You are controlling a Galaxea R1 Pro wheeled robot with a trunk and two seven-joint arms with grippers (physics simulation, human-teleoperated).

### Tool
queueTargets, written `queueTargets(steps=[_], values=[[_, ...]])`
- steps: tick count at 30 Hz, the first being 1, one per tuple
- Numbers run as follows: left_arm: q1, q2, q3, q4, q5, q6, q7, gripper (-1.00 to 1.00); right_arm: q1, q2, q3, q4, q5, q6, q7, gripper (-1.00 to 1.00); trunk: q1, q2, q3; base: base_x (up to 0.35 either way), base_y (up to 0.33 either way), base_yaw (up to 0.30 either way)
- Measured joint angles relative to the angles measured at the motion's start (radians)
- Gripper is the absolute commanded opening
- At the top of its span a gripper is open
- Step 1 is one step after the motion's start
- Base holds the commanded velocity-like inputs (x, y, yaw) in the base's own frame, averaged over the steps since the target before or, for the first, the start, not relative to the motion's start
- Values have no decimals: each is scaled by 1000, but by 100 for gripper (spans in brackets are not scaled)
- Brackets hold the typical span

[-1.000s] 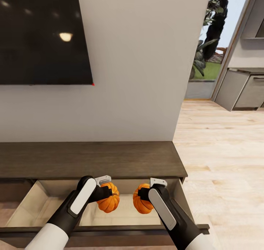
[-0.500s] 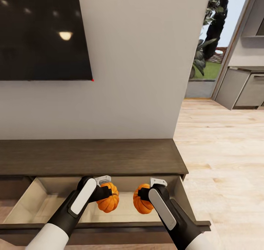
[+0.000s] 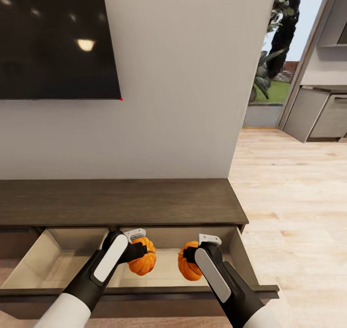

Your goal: Place each of the two pumpkins and all three candles from the living room inside a cabinet in the living room (use any cabinet), then make sure every cabinet is closed, and position the cauldron so it is next to a table in the living room.

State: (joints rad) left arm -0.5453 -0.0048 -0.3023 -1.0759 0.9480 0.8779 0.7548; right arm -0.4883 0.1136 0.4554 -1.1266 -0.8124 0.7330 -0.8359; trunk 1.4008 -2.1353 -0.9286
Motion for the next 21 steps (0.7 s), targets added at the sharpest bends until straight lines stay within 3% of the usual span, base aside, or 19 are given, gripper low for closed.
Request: queueTargets(steps=[7, 11, 16, 21], values=[[0, -3, -6, -5, -57, -38, -3, -100, 0, -2, 0, -12, 1, -66, -20, -100, 19, -35, -16, 0, 0, 0], [0, -3, -7, -8, -63, -43, -6, -100, 0, -4, 1, -22, -1, -122, -22, -100, 19, -35, -16, 0, 0, 0], [0, -3, -11, -7, -64, -43, -6, -100, 0, -4, -9, -51, 0, -137, -22, -100, 19, -35, -16, 0, 0, 0], [0, -3, -31, -1, -63, -45, -6, -100, 0, -4, -16, -53, -8, -139, -21, -100, 38, -70, -31, 0, 0, 0]])
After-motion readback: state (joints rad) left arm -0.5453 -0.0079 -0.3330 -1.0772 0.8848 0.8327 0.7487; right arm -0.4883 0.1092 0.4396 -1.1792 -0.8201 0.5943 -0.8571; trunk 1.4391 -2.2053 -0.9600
